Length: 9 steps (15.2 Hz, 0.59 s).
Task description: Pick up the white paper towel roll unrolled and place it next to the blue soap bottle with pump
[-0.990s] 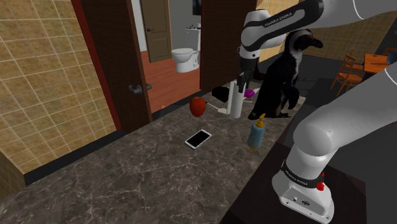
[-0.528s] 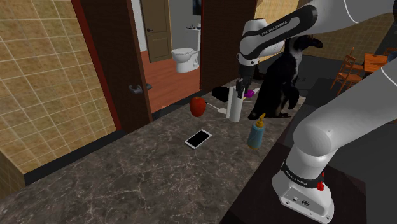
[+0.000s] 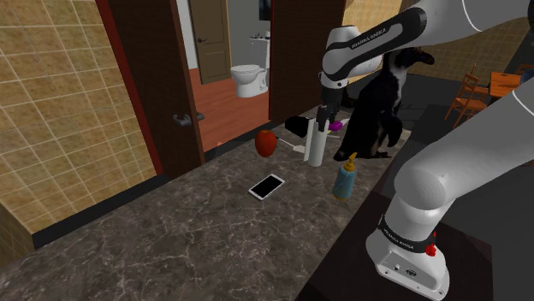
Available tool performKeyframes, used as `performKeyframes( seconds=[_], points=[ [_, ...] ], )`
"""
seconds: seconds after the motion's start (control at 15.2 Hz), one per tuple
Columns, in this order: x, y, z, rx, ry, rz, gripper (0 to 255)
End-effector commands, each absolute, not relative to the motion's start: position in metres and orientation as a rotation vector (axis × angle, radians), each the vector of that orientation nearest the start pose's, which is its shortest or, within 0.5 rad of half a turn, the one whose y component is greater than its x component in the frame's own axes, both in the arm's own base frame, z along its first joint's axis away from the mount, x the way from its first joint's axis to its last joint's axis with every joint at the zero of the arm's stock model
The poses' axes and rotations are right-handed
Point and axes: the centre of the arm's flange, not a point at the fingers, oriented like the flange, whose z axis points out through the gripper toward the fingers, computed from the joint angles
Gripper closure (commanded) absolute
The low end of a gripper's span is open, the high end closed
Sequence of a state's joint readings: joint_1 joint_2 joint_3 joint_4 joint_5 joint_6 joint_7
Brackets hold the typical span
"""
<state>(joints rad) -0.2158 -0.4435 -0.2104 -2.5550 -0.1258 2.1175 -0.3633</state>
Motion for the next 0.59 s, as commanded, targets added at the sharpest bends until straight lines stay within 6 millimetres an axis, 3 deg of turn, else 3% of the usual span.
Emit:
performKeyframes(
  seconds=[0.0,0.13,0.4,0.53],
  points=[
    [0.362,-0.170,0.416,-3.158,-0.036,0.010,0],
    [0.362,-0.170,0.416,-3.158,-0.036,0.010,0],
    [0.363,-0.170,0.466,-3.158,-0.036,0.010,0],
    [0.363,-0.169,0.466,-3.158,-0.036,0.010,0]
  ],
)
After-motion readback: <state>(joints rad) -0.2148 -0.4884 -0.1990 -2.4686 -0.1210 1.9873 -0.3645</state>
